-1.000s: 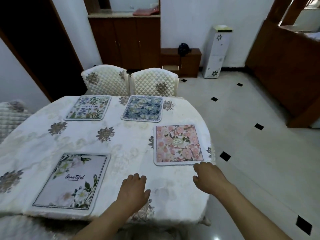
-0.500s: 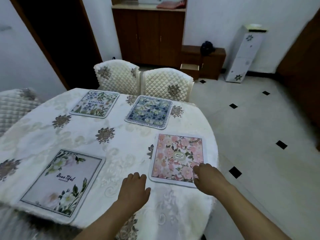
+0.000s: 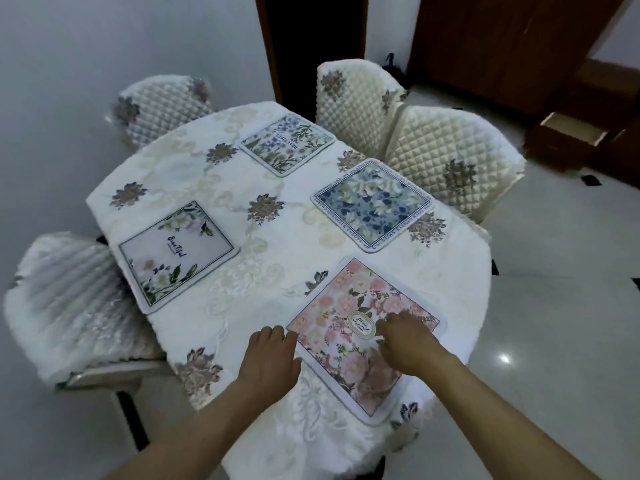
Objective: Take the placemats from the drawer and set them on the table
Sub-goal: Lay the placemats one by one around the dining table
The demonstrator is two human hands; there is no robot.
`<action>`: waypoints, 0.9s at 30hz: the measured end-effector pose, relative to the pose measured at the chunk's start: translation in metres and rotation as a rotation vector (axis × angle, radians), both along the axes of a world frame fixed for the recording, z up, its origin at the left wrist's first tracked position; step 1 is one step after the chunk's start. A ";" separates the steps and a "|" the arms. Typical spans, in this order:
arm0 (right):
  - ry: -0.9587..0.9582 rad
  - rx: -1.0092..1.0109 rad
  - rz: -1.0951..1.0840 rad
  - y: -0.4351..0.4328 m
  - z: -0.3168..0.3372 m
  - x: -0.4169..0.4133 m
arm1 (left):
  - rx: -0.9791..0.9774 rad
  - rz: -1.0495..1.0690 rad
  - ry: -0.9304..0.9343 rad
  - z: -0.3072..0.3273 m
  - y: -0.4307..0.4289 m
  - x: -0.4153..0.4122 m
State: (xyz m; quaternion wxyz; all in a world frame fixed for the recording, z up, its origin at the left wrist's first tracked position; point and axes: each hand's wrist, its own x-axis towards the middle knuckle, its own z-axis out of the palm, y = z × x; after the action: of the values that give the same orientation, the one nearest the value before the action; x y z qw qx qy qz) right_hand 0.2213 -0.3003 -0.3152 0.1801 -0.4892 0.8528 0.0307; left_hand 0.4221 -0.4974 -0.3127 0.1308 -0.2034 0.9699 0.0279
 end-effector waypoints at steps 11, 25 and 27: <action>-0.032 0.075 0.131 0.001 -0.008 -0.045 | 0.144 0.324 -0.046 -0.044 0.065 0.013; -0.346 -0.031 -0.144 -0.011 -0.080 -0.164 | 0.550 1.490 0.461 -0.063 0.144 -0.077; -0.398 -0.083 -0.127 -0.006 -0.080 -0.165 | 0.604 1.586 0.520 -0.060 0.152 -0.083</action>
State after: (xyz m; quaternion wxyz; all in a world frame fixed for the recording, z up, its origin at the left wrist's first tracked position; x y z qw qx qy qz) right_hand 0.0559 -0.3066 -0.3949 0.3260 -0.4381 0.8301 -0.1130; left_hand 0.3388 -0.3453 -0.3724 -0.1034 -0.7596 0.4938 0.4104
